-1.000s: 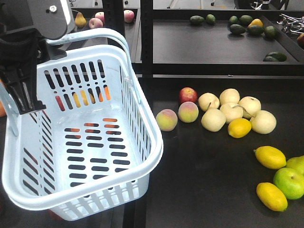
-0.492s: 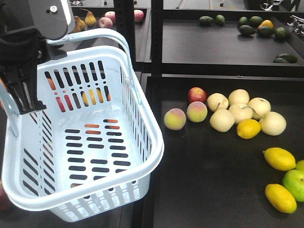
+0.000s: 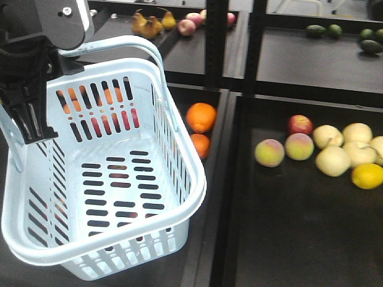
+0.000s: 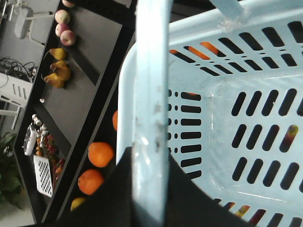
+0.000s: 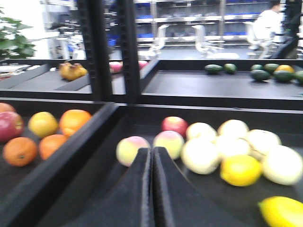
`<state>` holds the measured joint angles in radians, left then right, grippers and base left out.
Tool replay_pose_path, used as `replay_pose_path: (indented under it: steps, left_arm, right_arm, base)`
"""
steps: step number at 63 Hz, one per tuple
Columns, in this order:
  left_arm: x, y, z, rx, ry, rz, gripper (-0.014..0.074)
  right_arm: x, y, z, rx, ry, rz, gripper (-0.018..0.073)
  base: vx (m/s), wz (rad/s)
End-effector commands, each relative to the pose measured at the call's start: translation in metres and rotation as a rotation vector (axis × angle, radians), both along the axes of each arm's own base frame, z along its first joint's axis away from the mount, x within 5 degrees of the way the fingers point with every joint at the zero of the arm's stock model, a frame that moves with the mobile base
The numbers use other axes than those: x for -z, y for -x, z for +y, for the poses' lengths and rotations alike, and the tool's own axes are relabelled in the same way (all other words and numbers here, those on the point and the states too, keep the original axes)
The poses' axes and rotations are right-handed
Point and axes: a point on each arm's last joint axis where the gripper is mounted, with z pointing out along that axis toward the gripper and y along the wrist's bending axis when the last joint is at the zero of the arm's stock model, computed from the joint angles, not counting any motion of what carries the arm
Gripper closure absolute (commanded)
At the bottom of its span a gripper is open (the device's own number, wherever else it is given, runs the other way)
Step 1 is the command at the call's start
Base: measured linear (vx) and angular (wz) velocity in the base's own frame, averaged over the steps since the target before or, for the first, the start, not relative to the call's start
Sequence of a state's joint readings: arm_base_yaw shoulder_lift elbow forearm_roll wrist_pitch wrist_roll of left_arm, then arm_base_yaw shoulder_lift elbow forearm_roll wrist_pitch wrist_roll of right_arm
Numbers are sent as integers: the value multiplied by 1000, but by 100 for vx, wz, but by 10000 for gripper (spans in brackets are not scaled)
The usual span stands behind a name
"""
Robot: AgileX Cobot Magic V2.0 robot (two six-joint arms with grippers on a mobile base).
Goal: Pick three apples into basket with both arms
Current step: 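Hold the basket up with the left gripper while turning the base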
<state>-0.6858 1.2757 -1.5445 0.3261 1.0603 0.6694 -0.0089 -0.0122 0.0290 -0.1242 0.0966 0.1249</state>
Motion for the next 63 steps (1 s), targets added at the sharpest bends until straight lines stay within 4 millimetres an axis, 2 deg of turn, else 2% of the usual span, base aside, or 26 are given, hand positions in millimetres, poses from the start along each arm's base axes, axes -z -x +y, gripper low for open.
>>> replay_pose_path:
  steps: [1, 63]
  left_arm:
    - [-23, 6, 6, 5, 78, -115, 603]
    - [-23, 6, 6, 5, 78, -116, 604]
  right_arm:
    - [-4, 0, 1, -10, 13, -78, 568]
    - [-4, 0, 1, -10, 13, -78, 568]
  base:
    - [-4, 42]
    - [-4, 44]
